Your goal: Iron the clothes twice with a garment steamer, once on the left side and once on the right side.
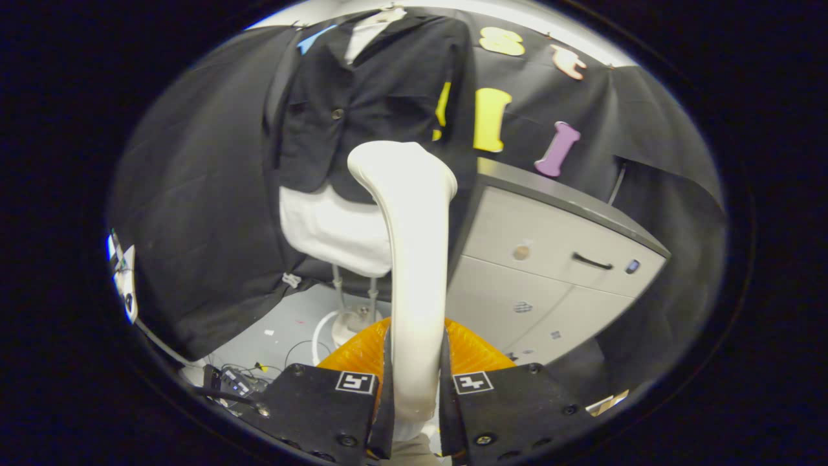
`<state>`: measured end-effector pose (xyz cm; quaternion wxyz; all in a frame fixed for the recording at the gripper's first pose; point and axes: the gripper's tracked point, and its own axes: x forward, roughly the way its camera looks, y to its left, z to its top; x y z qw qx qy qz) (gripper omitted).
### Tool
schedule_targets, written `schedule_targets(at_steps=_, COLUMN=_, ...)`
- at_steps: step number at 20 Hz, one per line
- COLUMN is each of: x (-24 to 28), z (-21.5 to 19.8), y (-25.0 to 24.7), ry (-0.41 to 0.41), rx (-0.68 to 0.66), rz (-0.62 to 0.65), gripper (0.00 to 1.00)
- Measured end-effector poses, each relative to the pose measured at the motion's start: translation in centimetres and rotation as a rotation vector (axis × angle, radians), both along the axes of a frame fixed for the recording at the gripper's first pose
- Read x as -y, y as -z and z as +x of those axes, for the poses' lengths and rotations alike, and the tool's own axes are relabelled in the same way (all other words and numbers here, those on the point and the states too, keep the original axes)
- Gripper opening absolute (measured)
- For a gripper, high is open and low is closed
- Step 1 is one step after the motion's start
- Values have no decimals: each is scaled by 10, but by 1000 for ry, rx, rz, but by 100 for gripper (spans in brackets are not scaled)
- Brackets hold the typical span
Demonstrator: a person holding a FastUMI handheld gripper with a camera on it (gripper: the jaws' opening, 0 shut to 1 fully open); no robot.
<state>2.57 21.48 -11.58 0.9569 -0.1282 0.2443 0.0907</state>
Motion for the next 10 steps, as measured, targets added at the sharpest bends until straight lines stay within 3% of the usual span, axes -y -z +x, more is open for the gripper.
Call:
schedule_targets(at_steps=5, x=83, z=-22, y=-36, ry=54, rx=47, rz=53, gripper=30)
schedule_targets(at_steps=10, x=156, z=-52, y=-74, ry=40, rx=163, rz=70, gripper=31)
